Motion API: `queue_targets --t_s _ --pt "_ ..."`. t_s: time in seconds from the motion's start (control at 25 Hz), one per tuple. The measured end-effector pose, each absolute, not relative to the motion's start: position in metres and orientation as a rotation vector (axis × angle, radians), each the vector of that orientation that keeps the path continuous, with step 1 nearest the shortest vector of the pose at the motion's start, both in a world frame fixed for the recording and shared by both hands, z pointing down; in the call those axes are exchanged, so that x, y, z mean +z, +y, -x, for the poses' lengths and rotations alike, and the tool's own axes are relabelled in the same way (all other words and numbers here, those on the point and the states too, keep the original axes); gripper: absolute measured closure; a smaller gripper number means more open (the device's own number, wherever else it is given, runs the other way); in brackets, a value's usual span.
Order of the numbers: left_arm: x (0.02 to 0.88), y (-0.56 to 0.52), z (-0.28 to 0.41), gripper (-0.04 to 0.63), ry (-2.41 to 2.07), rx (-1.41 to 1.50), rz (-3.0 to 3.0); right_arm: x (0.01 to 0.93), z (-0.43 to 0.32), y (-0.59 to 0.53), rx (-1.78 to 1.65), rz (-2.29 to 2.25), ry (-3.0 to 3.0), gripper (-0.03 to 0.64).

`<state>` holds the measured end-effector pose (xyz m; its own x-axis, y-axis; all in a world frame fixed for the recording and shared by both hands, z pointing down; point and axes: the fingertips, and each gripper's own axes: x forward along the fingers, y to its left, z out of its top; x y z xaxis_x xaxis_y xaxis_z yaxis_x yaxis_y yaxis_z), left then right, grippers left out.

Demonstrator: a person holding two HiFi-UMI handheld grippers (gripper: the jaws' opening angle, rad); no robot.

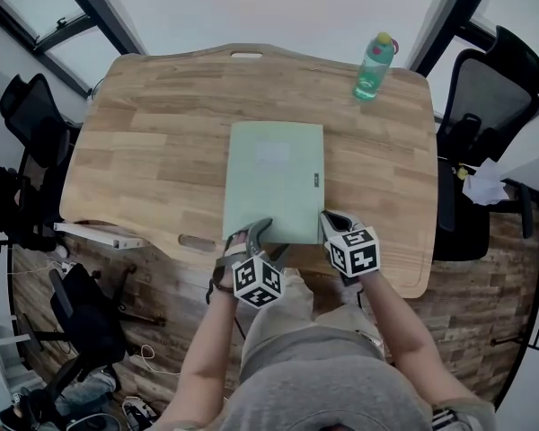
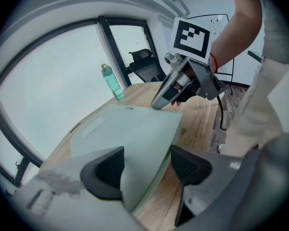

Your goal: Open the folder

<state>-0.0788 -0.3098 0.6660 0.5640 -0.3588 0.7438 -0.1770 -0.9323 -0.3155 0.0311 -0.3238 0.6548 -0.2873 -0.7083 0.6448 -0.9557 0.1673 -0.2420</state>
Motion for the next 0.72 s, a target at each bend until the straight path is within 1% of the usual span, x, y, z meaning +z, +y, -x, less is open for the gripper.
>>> queue_targets --t_s 0.08,0.24,0.48,0.72 --pt "0.666 -0.309 0.078 0.29 0.44 -1.296 2.579 0.655 -0.031 -0.324 0.889 -1.567 -2.068 0.614" --pt "0.664 -0.305 0.077 0.329 0.43 -1.29 2.567 0.655 -0.032 -0.324 0.914 -1.55 -2.069 0.612" --pt "0.654 -0.301 0.079 0.399 0.46 -1.251 2.606 0.655 -0.032 -0.323 0.91 -1.54 -2.066 0.612" --pt "0.65 -0.298 0.08 0.436 0.481 -1.243 2.605 0.657 -0.031 -0.324 0.929 -1.531 -2.076 0.612"
